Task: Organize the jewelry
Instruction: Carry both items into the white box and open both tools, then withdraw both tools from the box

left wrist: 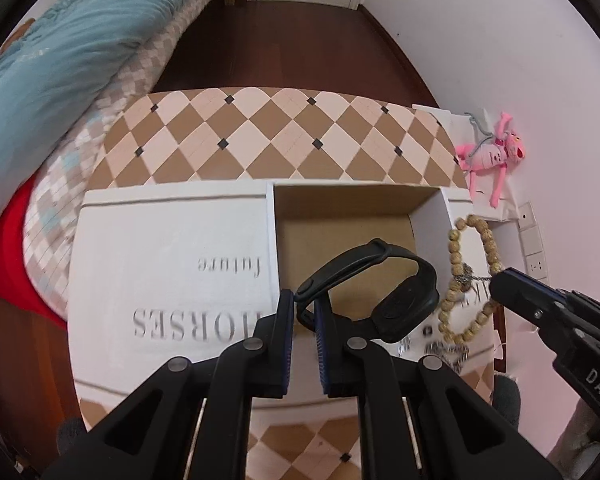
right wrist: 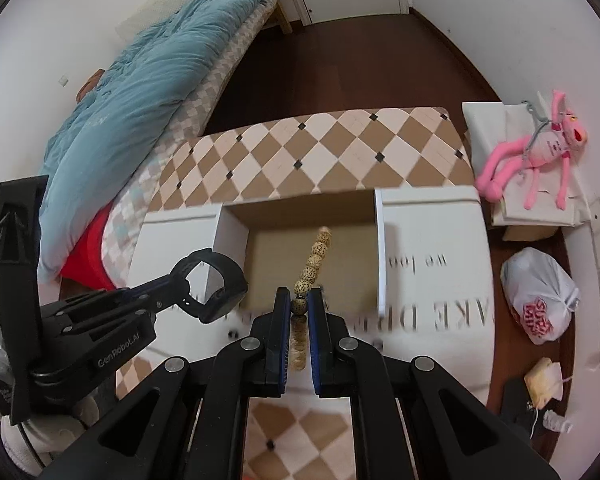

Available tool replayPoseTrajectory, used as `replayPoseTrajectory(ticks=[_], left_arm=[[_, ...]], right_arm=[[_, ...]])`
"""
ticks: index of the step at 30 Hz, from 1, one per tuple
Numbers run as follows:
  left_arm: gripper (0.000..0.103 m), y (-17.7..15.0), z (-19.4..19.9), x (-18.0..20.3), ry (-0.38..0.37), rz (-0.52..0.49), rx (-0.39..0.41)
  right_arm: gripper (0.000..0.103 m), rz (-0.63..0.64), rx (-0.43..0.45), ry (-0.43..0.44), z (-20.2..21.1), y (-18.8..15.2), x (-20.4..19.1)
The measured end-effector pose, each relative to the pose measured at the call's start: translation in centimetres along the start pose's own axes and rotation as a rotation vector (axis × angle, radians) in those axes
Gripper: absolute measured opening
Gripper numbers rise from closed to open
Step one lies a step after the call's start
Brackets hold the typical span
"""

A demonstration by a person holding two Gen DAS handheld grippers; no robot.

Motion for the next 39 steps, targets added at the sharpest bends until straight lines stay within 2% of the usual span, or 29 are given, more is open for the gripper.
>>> replayPoseTrajectory(ticks=[2,6,9,11,12,13,14,15,17,18,19,21,24,28,32,39], left_arm=[[0.008,1.1,-0.8,0.0,-0.005,0.006,-0.014],[0.016,3.1,-2.4,0.1,0.007,0.02,-0.059],[0.019,4.2,-2.8,0.0,0.006,0.047,-0.059],[0.038,4.7,-2.6,0.0,0.037,0.038,-0.047],[0.06,4.9,-2.3,-0.2,0.054,0.042,-0.036],[0.076,5.0,-1.9,-0.4,0.069,0.046,-0.021],[0.077,5.0,-1.6,-0.6,0.082,0.046,-0.003],[0.077,5.0,-1.2,-0.9,0.103,0.04,0.015],[0.083,4.8,-0.9,-1.3,0.139,0.033,0.03],[0.094,4.4,-0.7,-1.6,0.153,0.03,0.043],[0.1,4.1,-0.7,-1.8,0.164,0.027,0.055],[0.101,3.2,-0.6,-2.2,0.196,0.021,0.087],[0.103,1.8,-1.0,-2.1,0.212,0.019,0.114],[0.103,0.4,-1.7,-1.9,0.222,0.027,0.121],[0.103,-0.6,-2.0,-1.9,0.221,0.043,0.111],[0.103,-1.4,-0.5,-1.5,0.233,0.038,0.145]], right_arm=[[0.009,-0.014,-0.013,0.009,-1.1,1.6,0.4],[0.009,-0.032,-0.041,0.011,-3.2,3.7,1.3],[0.01,-0.039,-0.089,0.038,-4.9,4.6,1.8],[0.01,-0.049,-0.116,0.032,-5.7,4.9,2.3],[0.016,-0.053,-0.125,0.032,-5.9,4.9,2.6],[0.023,-0.058,-0.128,0.016,-5.9,4.9,2.9],[0.036,-0.054,-0.126,-0.007,-5.9,4.8,3.1],[0.046,-0.042,-0.116,-0.034,-5.6,4.7,3.2],[0.054,-0.023,-0.1,-0.081,-5.1,4.4,3.3],[0.06,-0.013,-0.092,-0.115,-4.8,4.3,3.5],[0.064,0.006,-0.075,-0.159,-4.5,4.0,3.5],[0.083,0.033,-0.06,-0.237,-4.3,3.8,3.5],[0.1,0.075,-0.044,-0.343,-4.5,2.8,3.4],[0.102,0.103,-0.058,-0.385,-5.7,1.3,3.0],[0.102,0.089,-0.062,-0.363,-6.2,0.1,3.1],[0.102,0.041,-0.031,-0.347,-5.4,-1.0,3.5]])
Point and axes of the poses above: each gripper's, at about its wrist camera, not at the fingertips, and z roughly against the way its jaws point, x to its right, y to its top, the point moved 3 cm from there along -z, roughly the way its jaws point, and after that the axes turned 6 degrees about y, right-handed, at the moved point
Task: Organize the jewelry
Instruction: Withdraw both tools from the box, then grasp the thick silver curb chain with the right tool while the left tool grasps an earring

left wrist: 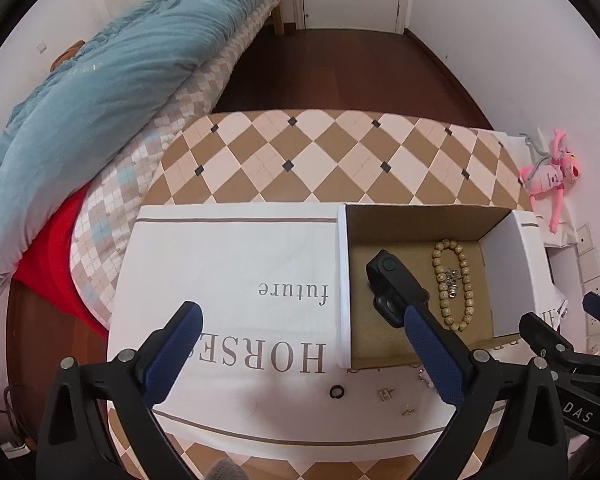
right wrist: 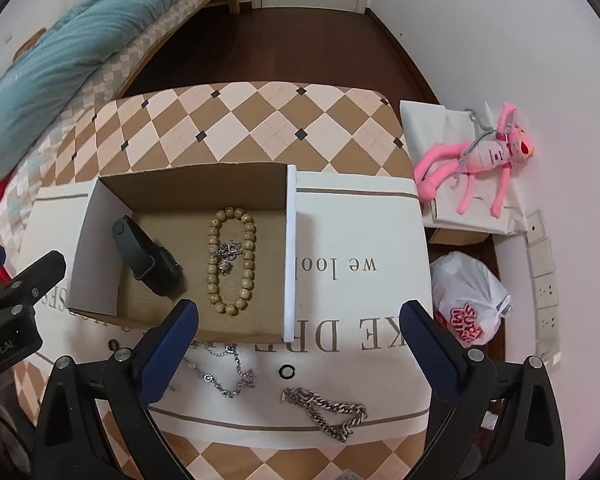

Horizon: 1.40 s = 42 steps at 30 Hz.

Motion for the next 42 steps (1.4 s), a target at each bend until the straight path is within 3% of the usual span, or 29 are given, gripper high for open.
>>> replayPoseTrajectory(ticks=[18,31,38,42], left_arm=[[0.103,-2.2,9.6,-0.4,-0.057,0.04,0.15],[0.103,-4.6,14.0,-0.5,-0.048,0.054,0.192],[0.103,-5.5,13.2,-0.9,0.009,0.074,0.194],[0.103,-7.0,9.6,-0.8,0.018,0.1,0.148]], right_arm=[[0.102,-0.012,0.21,-0.024,10.4,-2.5,0.5],[0.102,-0.015,0.32,0.005,16.8,-5.1,0.4],[0.102,-0.072,0.285,0.055,16.3,-6.0,2.0],[0.102,-0.137,0.165,0.064,11.5,-7.3,4.2]])
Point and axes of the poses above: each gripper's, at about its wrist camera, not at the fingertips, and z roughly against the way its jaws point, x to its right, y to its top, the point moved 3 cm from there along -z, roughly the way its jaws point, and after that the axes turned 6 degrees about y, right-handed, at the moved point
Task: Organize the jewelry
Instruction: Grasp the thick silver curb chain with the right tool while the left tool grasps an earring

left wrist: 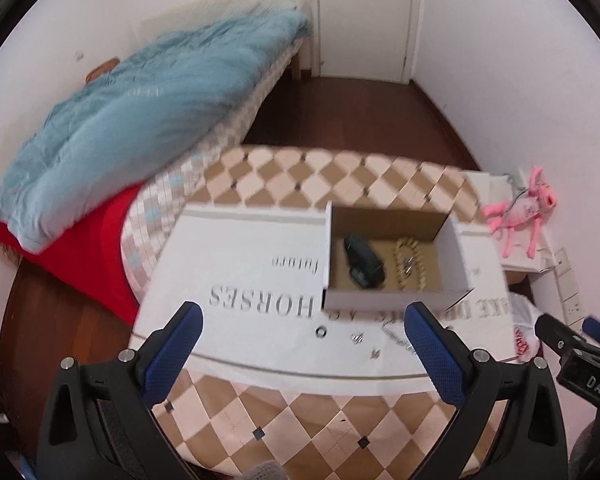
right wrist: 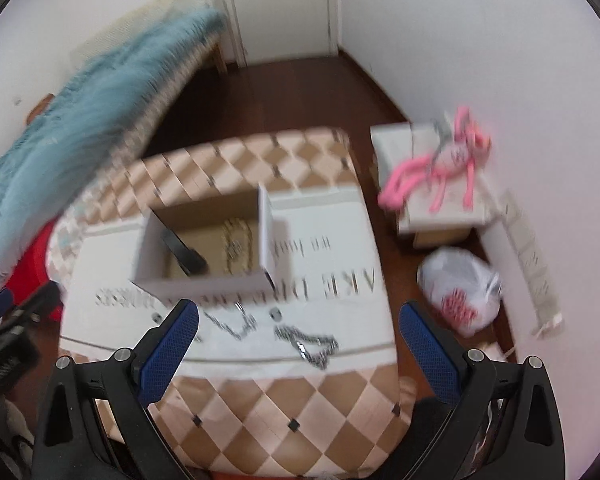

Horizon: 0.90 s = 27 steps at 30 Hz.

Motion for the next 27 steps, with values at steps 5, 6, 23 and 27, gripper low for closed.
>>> replayPoseTrajectory(ticks=[5,6,23,27], left_arm=[[0.103,-4.0,-5.5,0.6,0.024,0.03,-0.133],[0.103,-4.7,-6.1,0.7,0.035,0.027,-0.15],[0.102,-8.2,-10.6,2.6,0.017,-0.044,-0.279],[0.097,-7.9,-10.5,4.9,-0.054,-0.073,-0.266]], right_arm=[[0.09,-0.126,-0.157,-0.006,-7.4,-3.6,4.0],[0.081,-0.147,-0.186,-0.009,-8.9,-4.4,4.6],[0.008,-0.151,-0.158,-0.057,-13.5,-7.1,5.3],[0.008,-0.163,-0.172,0.011,-13.0,-7.6,4.9]])
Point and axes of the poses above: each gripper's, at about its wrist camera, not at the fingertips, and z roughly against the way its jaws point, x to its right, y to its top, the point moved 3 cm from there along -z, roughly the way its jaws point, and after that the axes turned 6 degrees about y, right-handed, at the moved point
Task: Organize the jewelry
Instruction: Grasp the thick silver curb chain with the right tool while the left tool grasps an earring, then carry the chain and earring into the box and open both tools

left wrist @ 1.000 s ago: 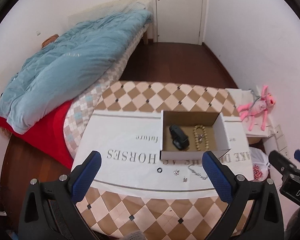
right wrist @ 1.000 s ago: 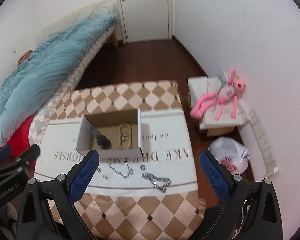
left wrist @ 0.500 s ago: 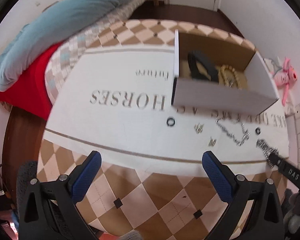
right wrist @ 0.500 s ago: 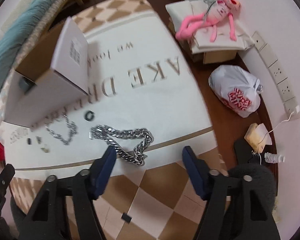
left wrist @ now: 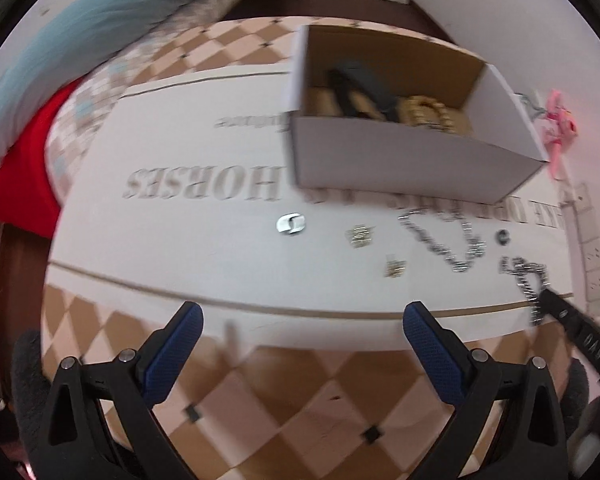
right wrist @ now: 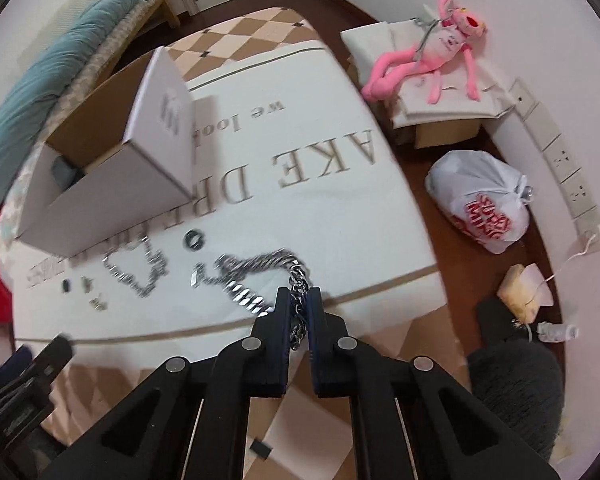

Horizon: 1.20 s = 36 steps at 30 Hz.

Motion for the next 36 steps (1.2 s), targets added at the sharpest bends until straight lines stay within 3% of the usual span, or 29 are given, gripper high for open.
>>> replayPoseTrajectory(ticks=[9,12,17,26,36], left_arm=[[0.06,1.3,-1.3,3.7,-0.039,-0.087,-0.009],[0.038,1.5,-2.0,4.4,-0.041,-0.11,-0.022],[0.009,2.1,-2.1,4.8,-0.045,-0.137,-0.008],[0.006,1.8,-1.1,4.6,-0.054,-0.15,0.028],[0.006,1.8,4.4,2.9,-0.114,-0.149,0.102]], right_arm=[[0.008,-0.028,0.004,0.018,-0.1,-0.5,0.2],[0.008,-0.036,0.011,0.023,-0.2,-0.2,0.3],[0.008,-0.042,0.011,0.025,-0.4,0.2,0.4],[0.008,-0.055,0.009,0.042,-0.5,0.2,0.5],[0.005,0.004,0.056,0.181,4.5,0.3,-1.9]])
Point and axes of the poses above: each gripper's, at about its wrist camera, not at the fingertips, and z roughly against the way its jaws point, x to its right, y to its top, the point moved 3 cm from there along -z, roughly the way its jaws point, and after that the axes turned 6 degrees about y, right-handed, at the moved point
